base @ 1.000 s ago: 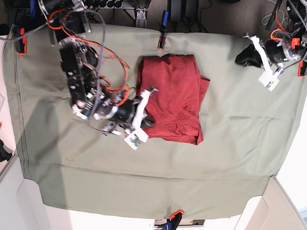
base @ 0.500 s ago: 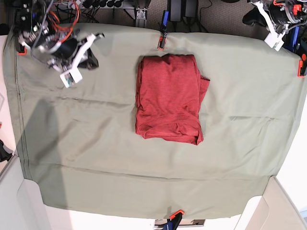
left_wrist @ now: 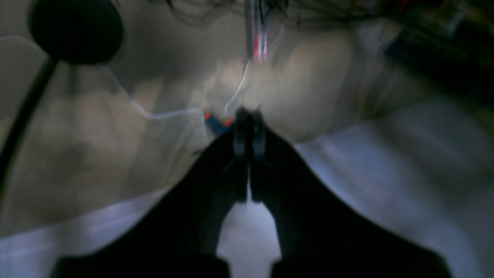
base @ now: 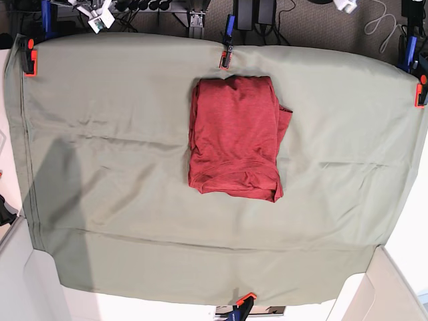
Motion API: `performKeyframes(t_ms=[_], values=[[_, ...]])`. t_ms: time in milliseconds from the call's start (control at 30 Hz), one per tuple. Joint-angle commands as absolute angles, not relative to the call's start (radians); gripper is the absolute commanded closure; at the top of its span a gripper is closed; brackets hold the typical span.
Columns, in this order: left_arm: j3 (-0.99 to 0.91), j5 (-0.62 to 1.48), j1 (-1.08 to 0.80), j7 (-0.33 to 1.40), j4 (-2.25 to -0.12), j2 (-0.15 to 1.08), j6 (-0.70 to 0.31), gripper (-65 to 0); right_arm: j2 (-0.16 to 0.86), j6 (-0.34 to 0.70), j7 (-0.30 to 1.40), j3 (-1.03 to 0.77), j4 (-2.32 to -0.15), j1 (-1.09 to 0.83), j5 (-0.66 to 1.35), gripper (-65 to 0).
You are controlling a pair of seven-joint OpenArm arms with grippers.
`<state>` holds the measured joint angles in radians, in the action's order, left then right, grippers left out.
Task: Fold the T-shirt properly
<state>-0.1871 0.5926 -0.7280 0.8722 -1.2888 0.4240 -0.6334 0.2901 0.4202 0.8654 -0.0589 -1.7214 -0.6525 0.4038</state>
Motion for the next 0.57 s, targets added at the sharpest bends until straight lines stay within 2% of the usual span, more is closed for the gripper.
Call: performKeyframes(t_ms=[0,133,267,367,533], values=[[-0.152,0.573,-0.702,0.862,-1.243,0.437,-0.61,0.0,0.296,0.412,0.86,-0.063,-1.692,-0.648,0.408,0.0],[0.029,0.465,-0.524,0.855,-0.997,0.43,-0.541,0.0,0.297,0.374,0.878,-0.063,-1.483,-0.577,0.396,0.0],[0.215,0.416,-0.355,0.746,-0.759,0.409,-0.515,0.0,0.296,0.342,0.915,-0.063,-1.244,-0.467,0.361,0.0],[0.33,0.417,-0.257,0.696,-0.606,0.368,-0.44,0.0,0.296,0.344,0.944,-0.063,-1.069,-0.383,0.355,0.0],[0.397,0.417,-0.155,0.652,-0.478,0.281,-0.389,0.0,0.293,0.392,0.937,-0.063,-0.893,-0.268,0.36,0.0]])
